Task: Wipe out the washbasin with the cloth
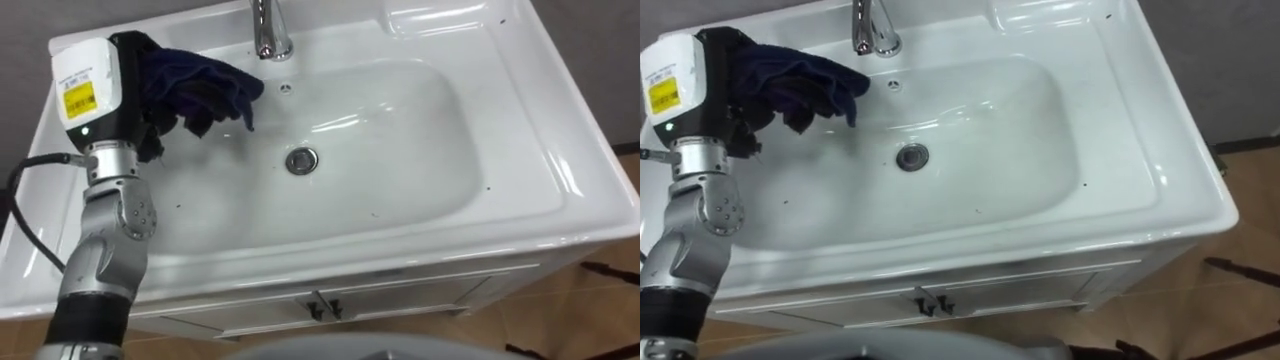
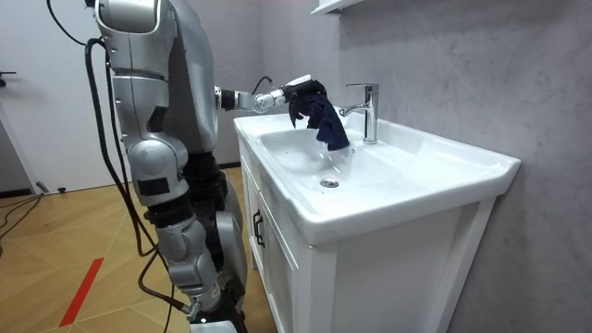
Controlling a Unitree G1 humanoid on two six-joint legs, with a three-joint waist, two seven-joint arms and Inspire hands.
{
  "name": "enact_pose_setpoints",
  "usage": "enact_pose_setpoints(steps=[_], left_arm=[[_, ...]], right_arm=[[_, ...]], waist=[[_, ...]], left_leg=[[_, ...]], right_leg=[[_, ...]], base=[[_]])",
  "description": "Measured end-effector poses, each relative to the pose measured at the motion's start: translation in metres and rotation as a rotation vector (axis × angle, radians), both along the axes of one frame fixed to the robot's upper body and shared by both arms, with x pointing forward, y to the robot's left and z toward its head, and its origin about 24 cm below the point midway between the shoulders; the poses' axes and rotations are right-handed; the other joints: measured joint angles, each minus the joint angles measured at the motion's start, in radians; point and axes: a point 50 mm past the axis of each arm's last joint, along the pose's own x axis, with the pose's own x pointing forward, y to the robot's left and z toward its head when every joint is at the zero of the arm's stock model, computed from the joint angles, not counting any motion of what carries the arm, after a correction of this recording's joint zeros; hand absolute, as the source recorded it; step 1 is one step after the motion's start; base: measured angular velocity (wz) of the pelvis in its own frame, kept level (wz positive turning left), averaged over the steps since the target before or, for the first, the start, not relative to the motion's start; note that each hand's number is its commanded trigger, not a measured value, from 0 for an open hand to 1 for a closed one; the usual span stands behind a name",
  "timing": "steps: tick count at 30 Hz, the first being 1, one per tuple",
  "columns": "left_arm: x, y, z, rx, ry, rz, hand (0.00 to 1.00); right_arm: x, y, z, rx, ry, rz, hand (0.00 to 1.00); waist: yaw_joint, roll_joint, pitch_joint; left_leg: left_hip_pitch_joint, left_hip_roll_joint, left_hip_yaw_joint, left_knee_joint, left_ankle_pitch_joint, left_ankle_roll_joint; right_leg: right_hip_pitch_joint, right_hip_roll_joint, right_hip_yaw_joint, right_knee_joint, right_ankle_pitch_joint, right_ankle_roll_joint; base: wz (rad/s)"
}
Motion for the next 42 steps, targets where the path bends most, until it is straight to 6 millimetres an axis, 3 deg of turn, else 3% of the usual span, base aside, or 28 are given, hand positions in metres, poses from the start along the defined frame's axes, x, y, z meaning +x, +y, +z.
enact_pose_setpoints(steps=[10,20,30,42], left_arm=[[-0.015,0.039,0.017,0.092,-0.018,0.149,1.0],[-0.021,0.044,0.017,0.099,-0.015,0.194,1.0],[-0.038,0.05,0.003,0.109,0.056,0.235,1.0],[-0.043,0.053,-0.002,0.095,0.076,0.253,1.0]], right_arm=[[-0.015,-0.012,0.004,-0.017,0.073,0.005,0.0],[-0.016,-0.016,0.005,-0.036,0.101,0.031,0.0],[-0.022,-0.015,0.005,-0.055,0.138,0.051,0.0],[-0.015,-0.014,0.005,-0.063,0.13,0.108,0.0]], waist=[[0.022,0.001,-0.0027],[0.028,-0.001,-0.0026],[0.025,0.002,-0.0031],[0.024,0.002,0.0001]], left_leg=[[-0.009,-0.004,-0.017,0.0,0.0,0.0],[-0.007,-0.005,-0.021,-0.003,0.001,-0.001],[0.002,-0.005,-0.022,-0.003,0.001,-0.001],[0.003,-0.006,-0.022,-0.004,0.001,-0.001]], right_leg=[[0.001,-0.001,-0.013,-0.002,0.0,0.0],[0.004,-0.002,-0.021,-0.003,0.0,0.0],[0.016,-0.001,-0.019,-0.014,0.0,0.0],[0.016,-0.001,-0.019,-0.015,0.0,0.0]], base=[[0.03],[0.01],[-0.01],[0.0]])
